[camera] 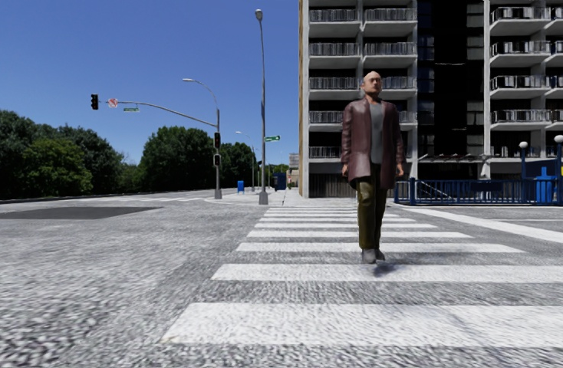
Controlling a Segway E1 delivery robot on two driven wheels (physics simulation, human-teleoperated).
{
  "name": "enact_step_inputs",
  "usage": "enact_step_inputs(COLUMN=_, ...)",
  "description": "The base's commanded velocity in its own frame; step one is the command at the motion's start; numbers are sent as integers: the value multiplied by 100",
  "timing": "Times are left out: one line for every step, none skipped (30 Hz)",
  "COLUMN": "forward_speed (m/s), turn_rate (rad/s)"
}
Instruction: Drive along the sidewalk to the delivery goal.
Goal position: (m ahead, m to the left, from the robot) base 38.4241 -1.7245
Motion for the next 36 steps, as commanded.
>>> enact_step_inputs(forward_speed=200, turn_rate=0)
enact_step_inputs(forward_speed=200, turn_rate=0)
enact_step_inputs(forward_speed=200, turn_rate=0)
enact_step_inputs(forward_speed=200, turn_rate=0)
enact_step_inputs(forward_speed=200, turn_rate=0)
enact_step_inputs(forward_speed=200, turn_rate=0)
enact_step_inputs(forward_speed=200, turn_rate=0)
enact_step_inputs(forward_speed=200, turn_rate=0)
enact_step_inputs(forward_speed=200, turn_rate=0)
enact_step_inputs(forward_speed=200, turn_rate=0)
enact_step_inputs(forward_speed=200, turn_rate=0)
enact_step_inputs(forward_speed=200, turn_rate=0)
enact_step_inputs(forward_speed=200, turn_rate=0)
enact_step_inputs(forward_speed=200, turn_rate=0)
enact_step_inputs(forward_speed=200, turn_rate=0)
enact_step_inputs(forward_speed=200, turn_rate=0)
enact_step_inputs(forward_speed=200, turn_rate=0)
enact_step_inputs(forward_speed=200, turn_rate=0)
enact_step_inputs(forward_speed=200, turn_rate=0)
enact_step_inputs(forward_speed=200, turn_rate=0)
enact_step_inputs(forward_speed=200, turn_rate=0)
enact_step_inputs(forward_speed=200, turn_rate=0)
enact_step_inputs(forward_speed=200, turn_rate=0)
enact_step_inputs(forward_speed=200, turn_rate=0)
enact_step_inputs(forward_speed=200, turn_rate=0)
enact_step_inputs(forward_speed=200, turn_rate=0)
enact_step_inputs(forward_speed=200, turn_rate=0)
enact_step_inputs(forward_speed=200, turn_rate=0)
enact_step_inputs(forward_speed=200, turn_rate=0)
enact_step_inputs(forward_speed=200, turn_rate=0)
enact_step_inputs(forward_speed=200, turn_rate=0)
enact_step_inputs(forward_speed=200, turn_rate=0)
enact_step_inputs(forward_speed=200, turn_rate=0)
enact_step_inputs(forward_speed=200, turn_rate=0)
enact_step_inputs(forward_speed=200, turn_rate=0)
enact_step_inputs(forward_speed=200, turn_rate=0)
